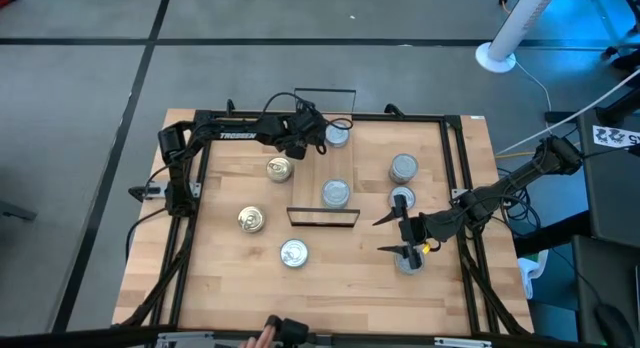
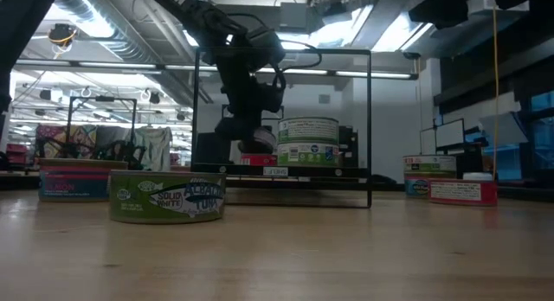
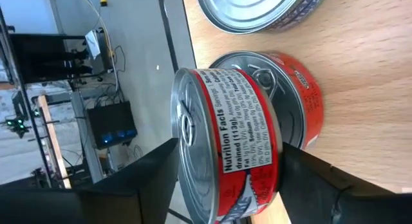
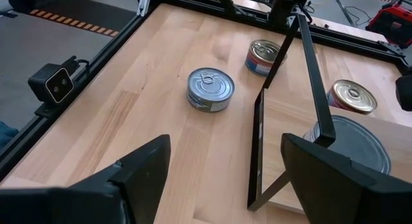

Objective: Stack canned seafood by type on shelf
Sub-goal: Stack the red tuna can on top of the other red tuna can on the shelf

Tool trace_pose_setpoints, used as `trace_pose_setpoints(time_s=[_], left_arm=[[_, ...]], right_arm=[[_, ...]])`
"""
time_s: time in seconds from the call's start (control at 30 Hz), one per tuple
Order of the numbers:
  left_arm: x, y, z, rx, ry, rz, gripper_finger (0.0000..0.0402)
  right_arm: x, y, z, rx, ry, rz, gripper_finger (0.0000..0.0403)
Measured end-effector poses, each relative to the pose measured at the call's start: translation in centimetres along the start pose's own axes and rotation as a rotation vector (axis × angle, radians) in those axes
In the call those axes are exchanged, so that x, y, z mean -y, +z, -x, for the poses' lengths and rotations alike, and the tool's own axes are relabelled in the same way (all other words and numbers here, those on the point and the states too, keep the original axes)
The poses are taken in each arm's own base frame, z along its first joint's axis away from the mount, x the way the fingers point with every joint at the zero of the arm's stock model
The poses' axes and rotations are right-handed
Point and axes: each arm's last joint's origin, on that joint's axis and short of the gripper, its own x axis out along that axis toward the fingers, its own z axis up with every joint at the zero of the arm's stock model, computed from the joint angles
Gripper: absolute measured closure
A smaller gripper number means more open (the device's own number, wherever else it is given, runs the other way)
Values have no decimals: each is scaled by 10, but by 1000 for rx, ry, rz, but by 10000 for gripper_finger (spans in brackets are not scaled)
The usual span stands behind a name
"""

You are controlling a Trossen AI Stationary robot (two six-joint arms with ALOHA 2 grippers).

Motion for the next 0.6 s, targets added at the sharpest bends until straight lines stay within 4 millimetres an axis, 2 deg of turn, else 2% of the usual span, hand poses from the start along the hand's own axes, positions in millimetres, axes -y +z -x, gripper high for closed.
trace_pose_setpoints(time_s=[0.23, 0.6], left_arm=[[2, 4, 3, 11, 2, 49, 145], [6, 8, 6, 46, -19, 69, 146]], right_arm=[[0, 0, 0, 0, 0, 0, 107], [0, 0, 0, 0, 0, 0, 107]])
